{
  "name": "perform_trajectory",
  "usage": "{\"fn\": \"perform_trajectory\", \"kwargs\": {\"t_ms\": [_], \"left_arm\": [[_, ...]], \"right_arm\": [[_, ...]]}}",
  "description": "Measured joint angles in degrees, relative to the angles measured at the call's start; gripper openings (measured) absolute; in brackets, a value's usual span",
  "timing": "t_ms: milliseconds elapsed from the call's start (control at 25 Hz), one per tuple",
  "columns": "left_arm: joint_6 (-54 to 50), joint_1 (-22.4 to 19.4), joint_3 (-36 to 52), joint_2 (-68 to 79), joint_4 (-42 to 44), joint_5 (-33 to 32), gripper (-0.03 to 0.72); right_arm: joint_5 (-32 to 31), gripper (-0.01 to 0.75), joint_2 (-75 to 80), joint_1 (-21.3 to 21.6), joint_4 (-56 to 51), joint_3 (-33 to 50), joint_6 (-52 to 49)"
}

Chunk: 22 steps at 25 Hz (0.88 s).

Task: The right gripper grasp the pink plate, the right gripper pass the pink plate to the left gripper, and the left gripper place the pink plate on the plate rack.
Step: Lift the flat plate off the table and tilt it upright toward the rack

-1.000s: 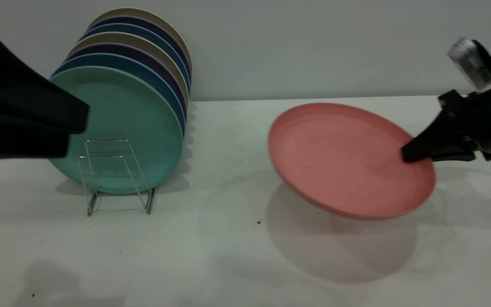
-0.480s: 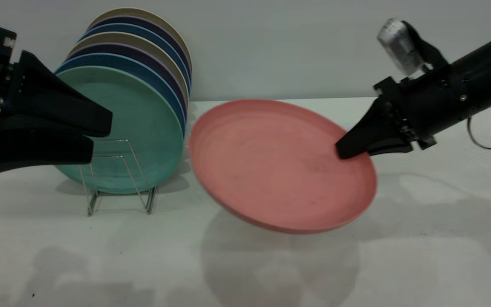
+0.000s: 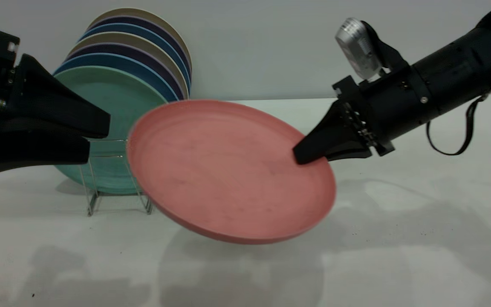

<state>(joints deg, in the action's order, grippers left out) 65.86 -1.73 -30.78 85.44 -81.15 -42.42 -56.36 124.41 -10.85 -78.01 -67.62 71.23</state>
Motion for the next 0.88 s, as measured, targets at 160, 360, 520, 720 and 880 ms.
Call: {"fn": "perform_trajectory", "kwargs": {"t_ms": [160,360,520,720,880], "left_arm": [[0.00,0.00,0.00,0.05,0.00,0.88,0.476],[0.00,0.00,0.00,0.05,-0.20,2.98,0.472],[0.39,0.00,0.00,1.00,-1.43,3.47,0.424],[2.24,1.39,0.00,5.42,-3.49,2.22,0.344],[3.89,2.14,0.00,8.61,-4.71,1.26,0.237]], "right_arm": [[-1.31,0.014,0.00,-2.07,-2.15,0.00,0.19],[-1.71,0.014,0.00,-4.72,-4.94,0.00,1.18],[-1.43,0.014,0.00,-6.48,-6.02,0.00,1.78],[-0.78,0.014,0.00,-7.26,-6.51,0.00,2.20],[-0.73,0.020,0.00,-7.41,-6.51,0.00,3.01]]}}
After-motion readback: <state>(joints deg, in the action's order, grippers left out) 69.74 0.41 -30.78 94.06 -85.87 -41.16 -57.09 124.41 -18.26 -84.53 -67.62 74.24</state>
